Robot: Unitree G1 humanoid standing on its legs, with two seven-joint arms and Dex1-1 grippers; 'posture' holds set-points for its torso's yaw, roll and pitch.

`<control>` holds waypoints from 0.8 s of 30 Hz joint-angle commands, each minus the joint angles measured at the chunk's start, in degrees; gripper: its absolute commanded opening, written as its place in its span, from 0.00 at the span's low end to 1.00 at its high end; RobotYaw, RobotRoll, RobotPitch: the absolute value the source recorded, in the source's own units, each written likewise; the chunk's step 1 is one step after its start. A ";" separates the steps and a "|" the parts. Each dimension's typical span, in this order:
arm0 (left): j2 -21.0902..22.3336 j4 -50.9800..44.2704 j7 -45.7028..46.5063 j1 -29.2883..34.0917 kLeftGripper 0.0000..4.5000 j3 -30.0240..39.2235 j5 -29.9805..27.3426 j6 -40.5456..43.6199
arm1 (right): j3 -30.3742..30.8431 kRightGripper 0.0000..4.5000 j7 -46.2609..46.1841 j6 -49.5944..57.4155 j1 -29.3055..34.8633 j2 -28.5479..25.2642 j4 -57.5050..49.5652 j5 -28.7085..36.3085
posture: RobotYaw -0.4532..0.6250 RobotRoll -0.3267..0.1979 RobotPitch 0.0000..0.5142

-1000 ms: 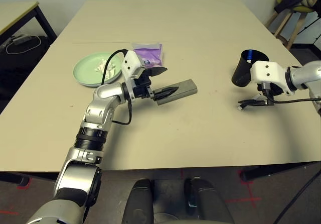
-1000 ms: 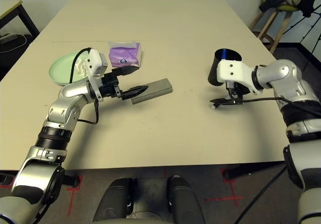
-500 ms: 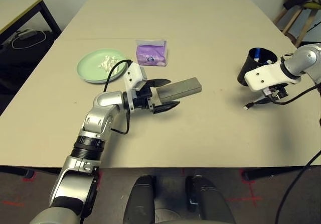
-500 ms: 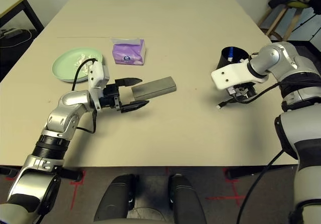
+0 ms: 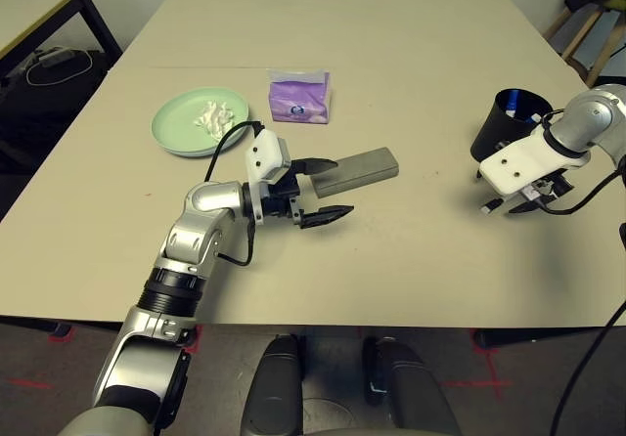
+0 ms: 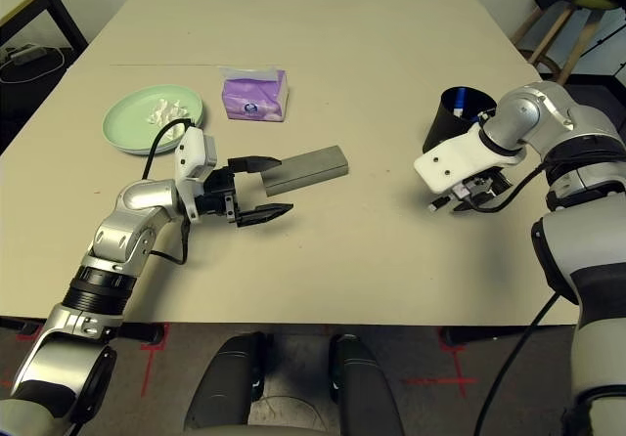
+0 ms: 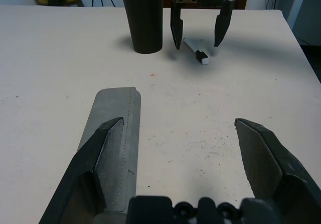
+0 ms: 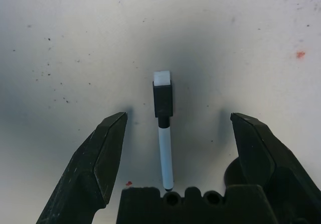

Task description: Organize and tidy the items on the table.

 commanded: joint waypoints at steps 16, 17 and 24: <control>0.74 -1.26 1.67 0.78 1.00 -0.26 0.25 -0.18 | 6.49 0.99 -6.14 -5.77 -1.49 0.26 2.17 -8.47 | 0.69 0.62 0.34; 0.77 -1.29 1.74 0.80 1.00 -0.26 0.24 -0.19 | 6.68 0.99 -6.32 -5.67 -1.39 0.30 2.32 -8.68 | 0.69 0.62 0.34; 1.01 -1.56 1.87 0.81 1.00 -0.27 0.08 0.04 | 6.28 0.54 -6.26 -4.78 0.38 0.78 2.94 -8.58 | 0.69 0.62 0.34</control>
